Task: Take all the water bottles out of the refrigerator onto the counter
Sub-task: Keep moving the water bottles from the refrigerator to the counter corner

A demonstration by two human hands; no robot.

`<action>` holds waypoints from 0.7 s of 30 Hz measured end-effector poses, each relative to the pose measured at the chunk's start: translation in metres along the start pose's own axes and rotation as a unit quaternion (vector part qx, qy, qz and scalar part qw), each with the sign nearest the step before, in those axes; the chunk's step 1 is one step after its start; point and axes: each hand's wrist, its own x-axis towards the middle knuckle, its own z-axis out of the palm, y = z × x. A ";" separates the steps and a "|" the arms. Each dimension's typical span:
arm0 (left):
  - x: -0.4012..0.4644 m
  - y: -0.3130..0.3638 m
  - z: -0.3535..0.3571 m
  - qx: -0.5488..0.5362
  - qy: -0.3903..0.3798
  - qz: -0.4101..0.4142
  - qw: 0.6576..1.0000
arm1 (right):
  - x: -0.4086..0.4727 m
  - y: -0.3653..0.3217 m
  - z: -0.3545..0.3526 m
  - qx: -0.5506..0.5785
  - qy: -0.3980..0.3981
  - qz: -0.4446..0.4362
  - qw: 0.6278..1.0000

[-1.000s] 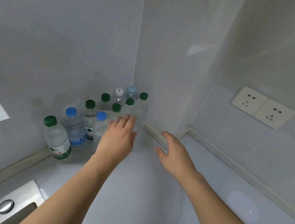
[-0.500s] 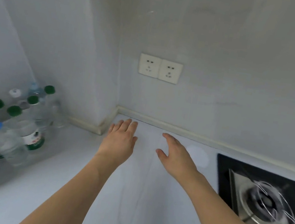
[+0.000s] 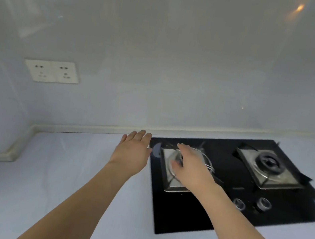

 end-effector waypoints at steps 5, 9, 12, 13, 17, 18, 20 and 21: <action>0.017 0.122 0.010 0.000 -0.005 0.085 0.996 | -0.056 0.088 -0.065 0.017 0.042 0.060 0.997; 0.024 0.215 0.021 0.015 0.002 0.155 0.988 | -0.102 0.153 -0.111 0.013 0.074 0.111 0.991; 0.026 0.299 0.028 0.005 -0.005 0.203 0.979 | -0.147 0.208 -0.149 0.026 0.122 0.156 0.980; 0.027 0.316 0.029 -0.001 -0.009 0.214 0.977 | -0.155 0.217 -0.158 0.024 0.133 0.157 0.978; 0.028 0.410 0.034 -0.004 -0.008 0.299 0.954 | -0.209 0.274 -0.199 0.024 0.179 0.208 0.961; 0.027 0.431 0.034 0.000 -0.002 0.318 0.948 | -0.219 0.287 -0.205 0.021 0.184 0.222 0.957; 0.024 0.469 0.035 0.007 0.001 0.356 0.935 | -0.239 0.311 -0.218 0.020 0.194 0.254 0.947; 0.022 0.487 0.037 0.008 -0.002 0.371 0.928 | -0.248 0.322 -0.224 0.020 0.200 0.266 0.943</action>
